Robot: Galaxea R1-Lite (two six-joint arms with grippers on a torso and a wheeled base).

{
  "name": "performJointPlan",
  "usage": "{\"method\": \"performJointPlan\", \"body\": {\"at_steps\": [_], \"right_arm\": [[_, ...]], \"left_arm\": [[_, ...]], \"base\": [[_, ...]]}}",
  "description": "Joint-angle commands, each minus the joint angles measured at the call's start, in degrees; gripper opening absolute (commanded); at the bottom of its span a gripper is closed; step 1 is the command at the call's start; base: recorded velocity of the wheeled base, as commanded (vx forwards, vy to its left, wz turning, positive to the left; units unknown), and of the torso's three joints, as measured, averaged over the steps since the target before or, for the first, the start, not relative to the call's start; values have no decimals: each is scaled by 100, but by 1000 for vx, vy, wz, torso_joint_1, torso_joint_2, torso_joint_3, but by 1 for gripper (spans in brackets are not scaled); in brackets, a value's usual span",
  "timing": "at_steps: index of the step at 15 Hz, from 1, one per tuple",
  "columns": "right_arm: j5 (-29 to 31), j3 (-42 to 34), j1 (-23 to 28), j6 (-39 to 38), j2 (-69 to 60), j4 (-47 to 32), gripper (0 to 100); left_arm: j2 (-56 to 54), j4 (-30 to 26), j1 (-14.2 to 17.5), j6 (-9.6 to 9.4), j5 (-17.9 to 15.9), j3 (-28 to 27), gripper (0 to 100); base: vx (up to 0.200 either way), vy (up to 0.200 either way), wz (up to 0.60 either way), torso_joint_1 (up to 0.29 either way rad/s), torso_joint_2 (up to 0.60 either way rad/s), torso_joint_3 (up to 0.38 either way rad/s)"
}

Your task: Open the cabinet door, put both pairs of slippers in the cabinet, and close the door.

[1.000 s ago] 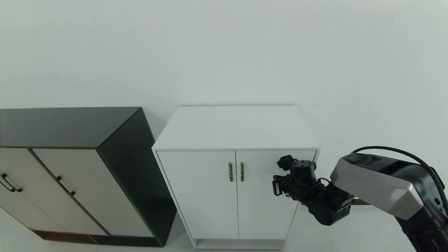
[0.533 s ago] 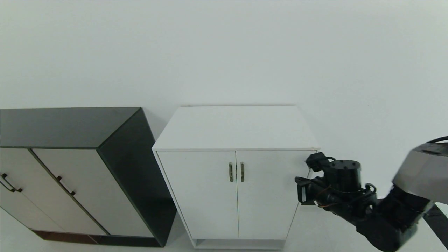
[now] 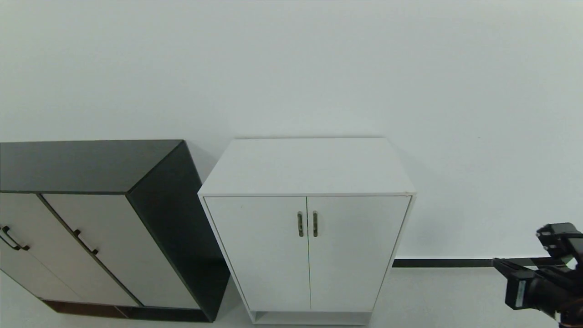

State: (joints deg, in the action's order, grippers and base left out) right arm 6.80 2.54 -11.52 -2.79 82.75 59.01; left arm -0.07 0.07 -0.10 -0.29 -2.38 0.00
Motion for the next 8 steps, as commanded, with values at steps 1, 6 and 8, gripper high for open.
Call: {"method": "performJointPlan", "body": {"at_steps": [1,6,8], "right_arm": [[-540,-254,220,288,-2263,-1779,0],[-671,-245,220,306,-4540,-4346,0],[-689,-201,141,314,-5278,-4996,0]], "left_arm": [[7,1,1,3,9,0,0],[7,1,1,12,9,0,0],[7,1,1,12,9,0,0]], "base": [[0,0,0,0,0,0],[0,0,0,0,0,0],[0,0,0,0,0,0]]}}
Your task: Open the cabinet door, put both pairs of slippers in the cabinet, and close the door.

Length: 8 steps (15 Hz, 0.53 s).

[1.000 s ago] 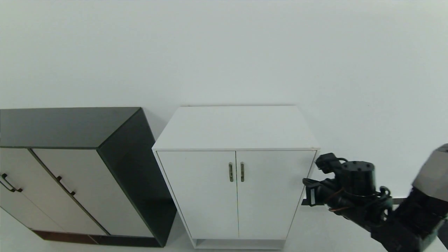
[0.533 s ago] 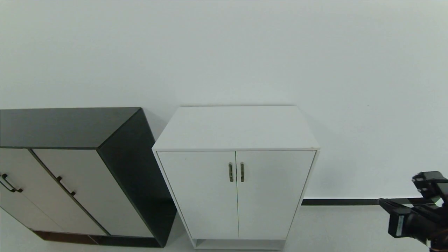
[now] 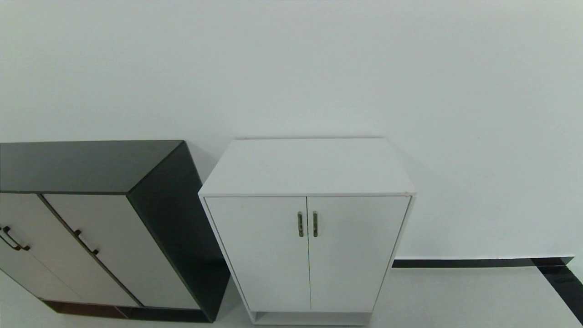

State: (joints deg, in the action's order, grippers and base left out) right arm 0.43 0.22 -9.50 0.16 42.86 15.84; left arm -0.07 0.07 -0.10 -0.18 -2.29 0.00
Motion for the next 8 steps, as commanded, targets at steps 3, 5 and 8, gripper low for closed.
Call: {"method": "performJointPlan", "body": {"at_steps": [3,5,8], "right_arm": [[-69,-22,-87,11,-1597,-889,0],[-78,-22,-87,2,-1729,-1047,0],[-87,-13,-105,19,-2194,-1671,0]], "left_arm": [[7,1,1,1,1,0,0],[7,1,1,1,1,0,0],[7,1,1,-8,1,0,0]], "base": [[0,0,0,0,0,0],[0,0,0,0,0,0],[0,0,0,0,0,0]]}}
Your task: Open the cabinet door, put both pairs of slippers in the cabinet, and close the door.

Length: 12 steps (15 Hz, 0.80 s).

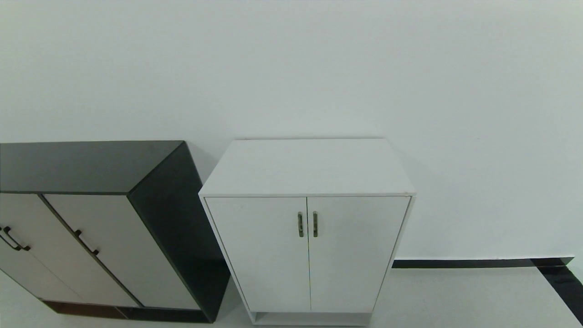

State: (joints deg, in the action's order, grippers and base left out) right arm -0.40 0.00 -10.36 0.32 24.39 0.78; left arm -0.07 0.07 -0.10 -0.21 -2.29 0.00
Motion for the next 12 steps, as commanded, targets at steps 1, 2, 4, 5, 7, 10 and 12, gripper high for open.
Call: {"method": "performJointPlan", "body": {"at_steps": [1,2,4,5,7,10,12], "right_arm": [[-4,9,-18,3,-400,-113,0],[-4,0,-18,3,-541,-87,0],[31,9,113,3,-761,-87,0],[40,0,263,12,-936,-87,0],[40,9,544,3,-1429,-87,0],[49,0,755,-5,-1982,-78,0],[40,0,869,-5,-2088,-78,0]], "left_arm": [[7,1,1,3,1,0,0],[7,1,1,-6,1,0,0],[7,1,1,-6,1,0,0],[7,1,1,3,1,0,0],[7,1,1,3,1,0,0],[7,1,1,-6,1,0,0],[7,1,1,3,1,0,0]], "base": [[0,0,0,0,0,0],[0,0,0,0,0,0],[0,0,0,0,0,0],[0,0,0,0,0,0],[0,0,0,0,0,0],[0,0,0,0,0,0],[0,0,0,0,0,0]]}}
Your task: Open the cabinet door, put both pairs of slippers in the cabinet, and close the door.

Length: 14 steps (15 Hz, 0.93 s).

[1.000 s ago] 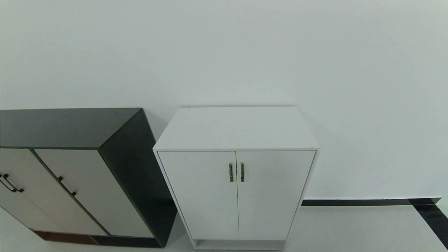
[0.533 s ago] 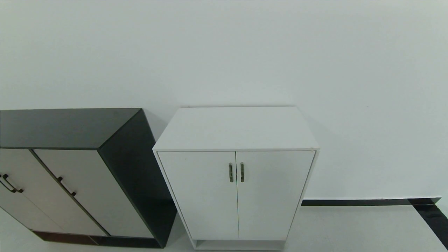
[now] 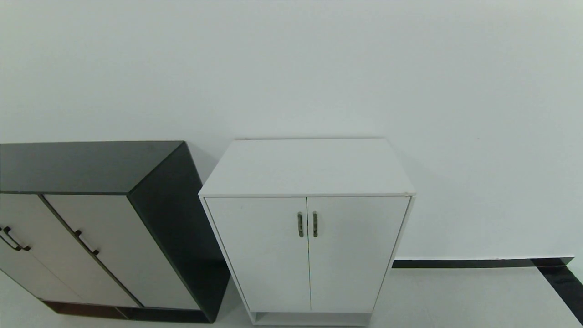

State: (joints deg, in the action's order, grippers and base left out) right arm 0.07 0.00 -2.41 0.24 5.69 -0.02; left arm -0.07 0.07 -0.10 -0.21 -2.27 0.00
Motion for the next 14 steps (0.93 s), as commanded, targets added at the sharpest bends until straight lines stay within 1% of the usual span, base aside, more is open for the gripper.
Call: {"method": "performJointPlan", "body": {"at_steps": [1,3,5,14], "right_arm": [[-7,0,110,-7,-262,2,0],[63,9,233,28,-569,-15,0],[221,9,233,-7,-569,-15,0],[81,0,241,-139,-569,11,0]], "left_arm": [[7,1,1,3,-2,0,0],[7,1,1,3,-2,0,0],[7,1,1,3,-2,0,0],[7,1,1,-6,-2,0,0]], "base": [[0,0,0,0,0,0],[0,0,0,0,0,0],[0,0,0,0,0,0],[0,0,0,0,0,0]]}}
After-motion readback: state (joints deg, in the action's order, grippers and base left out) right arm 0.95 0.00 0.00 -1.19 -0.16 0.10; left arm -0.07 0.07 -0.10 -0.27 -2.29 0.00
